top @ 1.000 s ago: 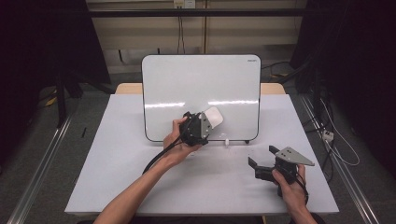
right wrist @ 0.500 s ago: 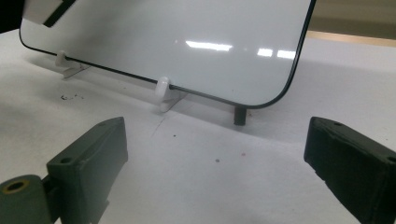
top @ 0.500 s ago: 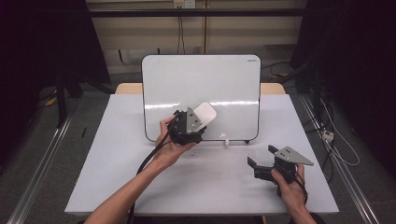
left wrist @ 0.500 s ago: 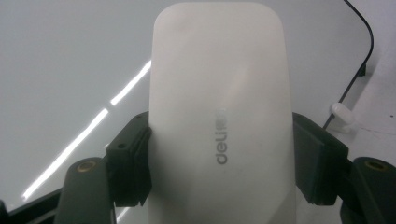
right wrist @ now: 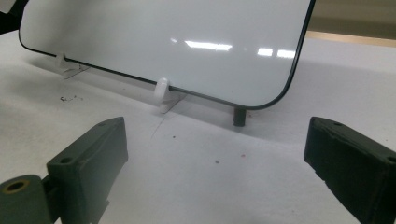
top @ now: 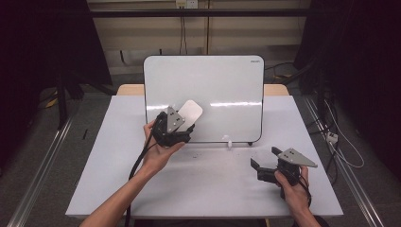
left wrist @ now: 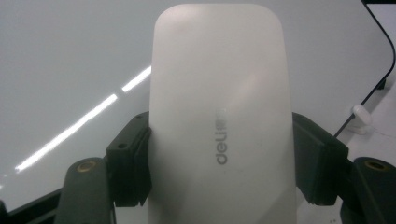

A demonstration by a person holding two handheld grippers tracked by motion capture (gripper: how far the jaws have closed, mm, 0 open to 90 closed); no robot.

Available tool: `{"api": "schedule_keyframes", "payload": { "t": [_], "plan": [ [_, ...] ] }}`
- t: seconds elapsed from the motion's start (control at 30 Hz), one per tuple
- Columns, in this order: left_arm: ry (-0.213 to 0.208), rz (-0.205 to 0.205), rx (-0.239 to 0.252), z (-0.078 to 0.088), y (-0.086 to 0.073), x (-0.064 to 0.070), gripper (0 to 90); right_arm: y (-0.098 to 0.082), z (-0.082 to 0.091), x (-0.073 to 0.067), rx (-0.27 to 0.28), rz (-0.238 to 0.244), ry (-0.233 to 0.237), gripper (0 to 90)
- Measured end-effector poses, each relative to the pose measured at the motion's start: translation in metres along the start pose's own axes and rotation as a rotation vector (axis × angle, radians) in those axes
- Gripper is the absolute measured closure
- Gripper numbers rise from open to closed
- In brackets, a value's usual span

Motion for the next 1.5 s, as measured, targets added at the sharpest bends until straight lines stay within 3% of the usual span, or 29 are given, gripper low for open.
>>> {"api": "schedule_keyframes", "payload": {
  "t": [0.43, 0.7, 0.9, 1.13, 1.23, 1.3, 1.5],
  "plan": [
    [0.044, 0.083, -0.011, 0.023, -0.018, -0.032, 31.1, -0.002, -0.001, 0.001, -0.010, -0.002, -0.004, 6.4],
    [0.080, 0.081, -0.007, 0.037, -0.024, -0.041, 31.1, -0.003, 0.000, 0.001, -0.007, -0.004, 0.006, 6.4],
    [0.102, 0.092, -0.038, 0.037, -0.045, -0.053, 31.1, -0.003, 0.001, 0.002, -0.007, -0.010, 0.004, 6.4],
    [0.134, 0.074, -0.061, 0.029, -0.060, -0.060, 31.1, -0.002, 0.000, 0.002, -0.006, 0.000, 0.005, 6.5],
    [0.158, 0.038, -0.068, 0.024, -0.061, -0.061, 31.2, -0.002, 0.000, 0.002, -0.007, -0.004, 0.001, 6.5],
    [0.155, 0.038, -0.057, 0.020, -0.059, -0.060, 31.1, -0.002, -0.001, 0.002, -0.009, 0.000, 0.000, 6.7],
    [0.150, -0.028, -0.061, 0.007, -0.060, -0.052, 31.1, -0.002, 0.000, 0.002, -0.010, -0.007, -0.006, 6.7]
  ]
}}
Point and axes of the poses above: each handheld gripper's, and its own axes: z roughly backward along the jaws, y roughly out of its top, x roughly to its right, the point moved 10 cm from there along -z, roughly forward along the jaws, and after that the axes turned 5 degrees about y, right-handed, at the moved point
